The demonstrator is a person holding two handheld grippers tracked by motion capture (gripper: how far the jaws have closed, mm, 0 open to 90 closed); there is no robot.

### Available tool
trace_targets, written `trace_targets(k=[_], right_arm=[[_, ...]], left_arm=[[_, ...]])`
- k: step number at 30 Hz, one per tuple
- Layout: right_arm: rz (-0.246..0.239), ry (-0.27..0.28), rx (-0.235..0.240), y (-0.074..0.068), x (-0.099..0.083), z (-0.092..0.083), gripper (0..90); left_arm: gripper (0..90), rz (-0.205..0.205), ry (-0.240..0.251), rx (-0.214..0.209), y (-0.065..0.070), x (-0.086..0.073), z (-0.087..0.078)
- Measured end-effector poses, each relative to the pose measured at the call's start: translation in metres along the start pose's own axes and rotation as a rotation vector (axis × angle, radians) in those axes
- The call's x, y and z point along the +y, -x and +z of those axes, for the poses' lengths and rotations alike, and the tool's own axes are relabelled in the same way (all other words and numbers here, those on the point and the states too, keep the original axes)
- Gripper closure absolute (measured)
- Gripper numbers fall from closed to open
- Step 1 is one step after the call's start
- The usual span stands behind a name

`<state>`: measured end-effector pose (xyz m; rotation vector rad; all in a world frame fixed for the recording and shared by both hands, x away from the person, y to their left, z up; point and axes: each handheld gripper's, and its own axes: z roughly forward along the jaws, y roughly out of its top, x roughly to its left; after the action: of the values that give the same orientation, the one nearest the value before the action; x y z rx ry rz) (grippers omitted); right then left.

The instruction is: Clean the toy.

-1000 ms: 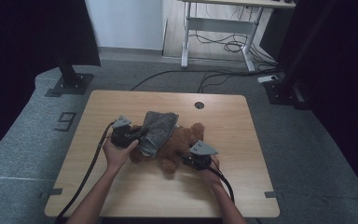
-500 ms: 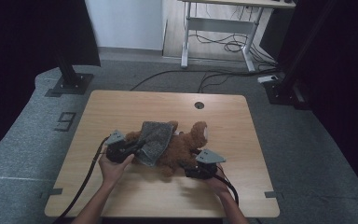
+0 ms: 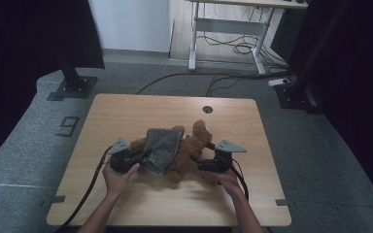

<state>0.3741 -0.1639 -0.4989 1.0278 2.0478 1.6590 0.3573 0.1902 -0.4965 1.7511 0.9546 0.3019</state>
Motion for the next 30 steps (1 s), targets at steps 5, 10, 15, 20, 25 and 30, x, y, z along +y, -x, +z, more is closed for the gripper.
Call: trace_targets(k=[5, 10, 15, 20, 25, 30], right_arm=[[0.036, -0.095, 0.001, 0.001, -0.004, 0.016, 13.5], [0.101, -0.128, 0.049, 0.002, -0.018, 0.022, 25.3], [-0.007, -0.117, 0.015, -0.010, -0.026, 0.020, 44.2], [-0.090, -0.084, -0.045, -0.020, -0.032, 0.013, 55.0], [-0.137, -0.061, -0.099, -0.028, -0.036, 0.011, 59.5], [-0.178, -0.051, -0.125, -0.035, -0.040, 0.009, 61.0]], left_arm=[[78.4, 0.005, -0.001, -0.005, 0.002, -0.002, -0.002], [78.4, 0.004, 0.002, -0.008, 0.004, -0.005, -0.003], [78.4, 0.001, -0.001, -0.015, 0.006, -0.006, -0.005], [77.4, -0.006, -0.010, -0.039, 0.014, 0.012, -0.010], [77.4, 0.056, 0.003, -0.072, 0.039, 0.047, 0.003], [77.3, 0.108, -0.006, -0.082, 0.064, 0.078, 0.032]])
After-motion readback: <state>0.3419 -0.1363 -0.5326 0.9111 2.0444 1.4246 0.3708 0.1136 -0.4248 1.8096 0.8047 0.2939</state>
